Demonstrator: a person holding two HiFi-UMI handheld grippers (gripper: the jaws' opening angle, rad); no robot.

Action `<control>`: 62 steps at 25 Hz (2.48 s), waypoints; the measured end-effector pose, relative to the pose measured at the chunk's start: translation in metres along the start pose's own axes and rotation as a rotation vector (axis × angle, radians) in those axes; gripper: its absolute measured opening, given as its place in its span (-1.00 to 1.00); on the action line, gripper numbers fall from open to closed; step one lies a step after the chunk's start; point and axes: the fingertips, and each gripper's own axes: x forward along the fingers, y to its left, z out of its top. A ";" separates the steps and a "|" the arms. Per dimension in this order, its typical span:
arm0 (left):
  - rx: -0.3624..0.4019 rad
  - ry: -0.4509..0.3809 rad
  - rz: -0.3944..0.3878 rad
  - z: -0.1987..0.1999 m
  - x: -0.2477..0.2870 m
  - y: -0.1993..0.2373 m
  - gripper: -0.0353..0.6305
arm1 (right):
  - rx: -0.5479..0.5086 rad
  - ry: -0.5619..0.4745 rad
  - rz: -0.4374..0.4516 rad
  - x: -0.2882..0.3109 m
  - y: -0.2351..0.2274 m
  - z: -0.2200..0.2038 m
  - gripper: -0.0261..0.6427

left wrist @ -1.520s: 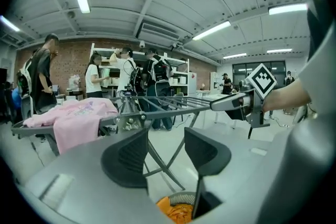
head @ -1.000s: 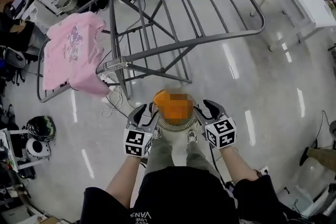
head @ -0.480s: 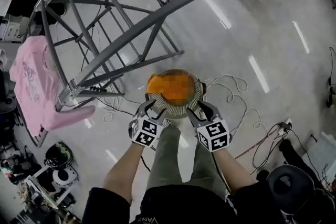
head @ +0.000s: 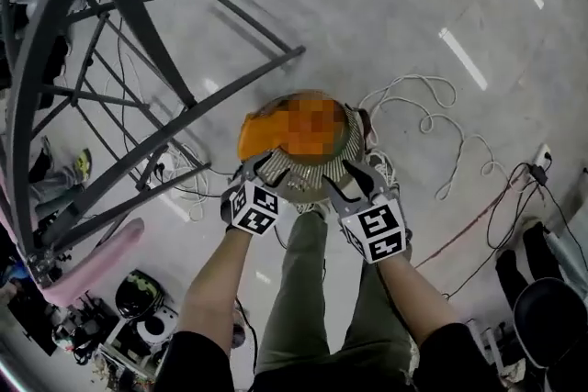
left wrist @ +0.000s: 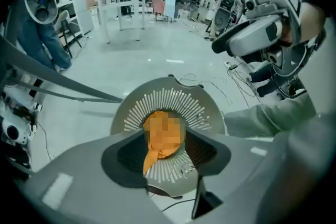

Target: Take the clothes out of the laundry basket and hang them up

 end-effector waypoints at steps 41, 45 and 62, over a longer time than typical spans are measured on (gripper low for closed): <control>0.170 0.163 -0.077 -0.062 0.181 0.007 -0.81 | 0.015 0.011 -0.114 0.045 -0.061 -0.080 -0.36; 0.040 0.073 -0.082 -0.022 0.111 0.000 -0.81 | -0.025 0.071 -0.108 0.031 -0.059 -0.070 -0.36; -0.390 -0.262 -0.088 0.135 -0.140 0.001 -0.81 | -0.155 0.157 0.053 -0.036 0.021 -0.003 -0.36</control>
